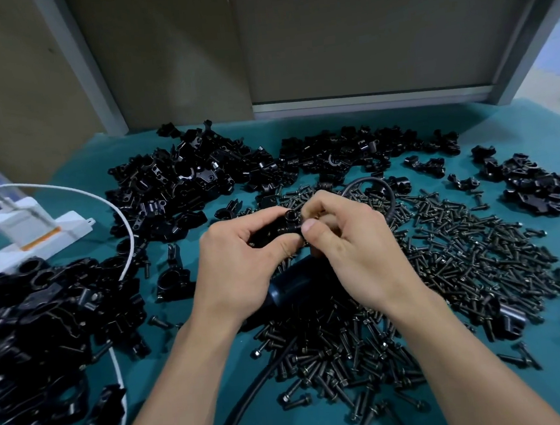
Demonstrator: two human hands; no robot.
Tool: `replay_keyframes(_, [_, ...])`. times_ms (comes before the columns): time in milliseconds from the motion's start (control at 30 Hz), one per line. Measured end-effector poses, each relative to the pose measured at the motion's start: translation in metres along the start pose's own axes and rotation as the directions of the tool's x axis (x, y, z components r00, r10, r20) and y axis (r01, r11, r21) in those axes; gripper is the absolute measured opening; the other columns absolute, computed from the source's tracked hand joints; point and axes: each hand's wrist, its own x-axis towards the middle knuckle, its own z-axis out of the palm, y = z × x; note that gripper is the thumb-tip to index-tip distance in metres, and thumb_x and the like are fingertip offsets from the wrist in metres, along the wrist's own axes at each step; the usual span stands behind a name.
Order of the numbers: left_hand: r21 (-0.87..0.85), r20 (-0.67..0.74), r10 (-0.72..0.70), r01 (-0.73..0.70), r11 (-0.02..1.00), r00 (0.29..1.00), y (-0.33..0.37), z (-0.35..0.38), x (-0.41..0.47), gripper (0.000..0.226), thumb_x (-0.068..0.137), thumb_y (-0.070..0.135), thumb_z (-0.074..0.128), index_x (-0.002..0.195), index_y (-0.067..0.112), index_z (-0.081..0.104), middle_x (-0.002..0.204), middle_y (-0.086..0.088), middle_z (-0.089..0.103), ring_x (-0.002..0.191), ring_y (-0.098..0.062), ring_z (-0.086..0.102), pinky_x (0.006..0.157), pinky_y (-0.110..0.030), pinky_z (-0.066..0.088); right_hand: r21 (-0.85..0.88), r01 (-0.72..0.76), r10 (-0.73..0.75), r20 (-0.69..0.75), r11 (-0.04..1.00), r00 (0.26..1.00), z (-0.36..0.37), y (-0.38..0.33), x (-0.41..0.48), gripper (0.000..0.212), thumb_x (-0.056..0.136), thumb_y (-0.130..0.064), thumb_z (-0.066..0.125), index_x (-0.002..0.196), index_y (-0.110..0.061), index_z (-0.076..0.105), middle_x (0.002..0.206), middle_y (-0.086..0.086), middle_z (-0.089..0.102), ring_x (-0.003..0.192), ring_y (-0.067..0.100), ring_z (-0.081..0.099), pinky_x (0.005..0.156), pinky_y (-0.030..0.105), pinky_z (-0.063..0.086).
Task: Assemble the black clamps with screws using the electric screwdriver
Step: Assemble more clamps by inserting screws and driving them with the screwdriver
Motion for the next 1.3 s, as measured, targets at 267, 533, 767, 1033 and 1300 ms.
replay_keyframes(267, [-0.009, 0.015, 0.029, -0.029, 1.0, 0.999, -0.001, 0.003, -0.004, 0.04, 0.079, 0.013, 0.09, 0.11, 0.036, 0.08, 0.096, 0.024, 0.078, 0.09, 0.003, 0.075, 0.079, -0.015, 0.058, -0.068, -0.006, 0.001, -0.083, 0.998, 0.997, 0.004, -0.002, 0.002, 0.047, 0.107, -0.03, 0.052, 0.061, -0.028, 0.046, 0.058, -0.008, 0.051, 0.055, 0.01, 0.046, 0.054, 0.031, 0.037])
replay_keyframes(533, [-0.144, 0.105, 0.038, -0.023, 0.989, 0.994, 0.002, 0.007, 0.0, 0.047, 0.083, 0.008, 0.085, 0.098, 0.052, 0.08, 0.093, 0.009, 0.081, 0.08, -0.01, 0.077, 0.073, -0.024, 0.061, -0.051, -0.04, 0.036, -0.075, 0.998, 0.997, 0.0, -0.004, 0.003, 0.052, 0.107, -0.041, 0.051, 0.059, -0.021, 0.054, 0.055, 0.004, 0.055, 0.053, 0.02, 0.051, 0.05, 0.035, 0.039])
replay_keyframes(767, [-0.051, -0.242, -0.025, 0.013, 0.999, 0.97, -0.014, 0.003, 0.006, 0.039, 0.086, 0.017, 0.083, 0.101, 0.052, 0.074, 0.092, 0.021, 0.079, 0.073, -0.005, 0.075, 0.067, -0.018, 0.059, -0.132, -0.25, 0.22, -0.206, 0.959, 0.954, -0.017, -0.008, 0.002, 0.063, 0.104, -0.058, 0.039, 0.064, -0.016, 0.061, 0.054, 0.001, 0.065, 0.047, 0.011, 0.059, 0.049, 0.027, 0.049])
replay_keyframes(1033, [-0.101, -0.309, -0.197, 0.173, 0.98, 0.93, -0.04, -0.005, 0.018, 0.044, 0.089, 0.016, 0.083, 0.131, 0.017, 0.072, 0.092, 0.01, 0.08, 0.058, -0.008, 0.071, 0.06, -0.022, 0.059, -0.16, -0.665, 0.658, -0.097, 0.73, 0.746, -0.029, 0.005, -0.04, 0.05, 0.098, -0.045, 0.062, 0.065, -0.01, 0.077, 0.052, -0.002, 0.069, 0.054, 0.005, 0.067, 0.058, 0.021, 0.042])
replay_keyframes(1300, [0.234, -0.012, -0.197, 0.194, 0.953, 0.98, -0.034, 0.008, 0.007, 0.041, 0.088, 0.031, 0.084, 0.128, 0.029, 0.075, 0.13, 0.005, 0.073, 0.115, -0.01, 0.066, 0.104, -0.029, 0.045, 0.023, -0.758, 0.757, -0.066, 0.652, 0.65, 0.008, -0.017, -0.026, 0.04, 0.099, -0.043, 0.059, 0.091, -0.005, 0.071, 0.057, 0.004, 0.072, 0.063, 0.019, 0.075, 0.078, 0.04, 0.063])
